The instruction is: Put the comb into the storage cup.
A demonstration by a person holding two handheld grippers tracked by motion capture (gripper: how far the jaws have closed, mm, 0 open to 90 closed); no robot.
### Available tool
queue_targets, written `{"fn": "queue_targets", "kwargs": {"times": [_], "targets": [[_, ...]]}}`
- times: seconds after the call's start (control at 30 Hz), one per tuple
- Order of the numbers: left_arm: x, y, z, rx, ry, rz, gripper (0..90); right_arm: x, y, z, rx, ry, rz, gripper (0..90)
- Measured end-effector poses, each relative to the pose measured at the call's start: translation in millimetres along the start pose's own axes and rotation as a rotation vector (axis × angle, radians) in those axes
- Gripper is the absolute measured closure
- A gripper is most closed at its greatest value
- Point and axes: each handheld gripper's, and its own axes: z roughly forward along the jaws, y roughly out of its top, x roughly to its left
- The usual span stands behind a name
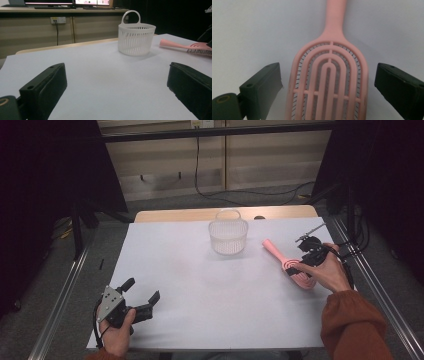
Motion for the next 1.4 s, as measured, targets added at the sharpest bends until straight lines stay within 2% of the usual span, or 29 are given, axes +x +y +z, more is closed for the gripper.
{"fn": "queue_targets", "kwargs": {"times": [0.43,0.5,0.67,0.87,0.97,1.17,1.4], "targets": [[0.7,0.3,-0.5,-0.003,-0.003,0.000,2.8,3.9,8.1,14.9,0.098,-0.028,-0.010,9.5],[0.4,0.2,-0.1,-0.002,-0.002,0.000,2.8,5.1,8.7,16.0,0.106,-0.035,-0.007,13.5],[0.0,0.4,-0.1,-0.004,-0.002,-0.001,2.8,6.3,9.7,20.1,0.133,-0.047,-0.009,15.5],[0.5,0.2,-0.1,0.001,-0.004,0.002,2.8,8.5,11.2,24.1,0.151,-0.056,-0.010,13.7],[0.4,0.4,-0.5,-0.003,-0.004,0.001,2.8,9.1,11.7,26.0,0.158,-0.069,-0.019,15.6],[0.1,0.0,0.2,0.000,-0.004,-0.001,2.8,8.8,10.9,25.6,0.169,-0.070,0.003,17.4],[0.6,0.1,-0.4,0.001,-0.003,0.001,2.8,9.2,13.0,26.3,0.190,-0.083,0.006,18.1]]}}
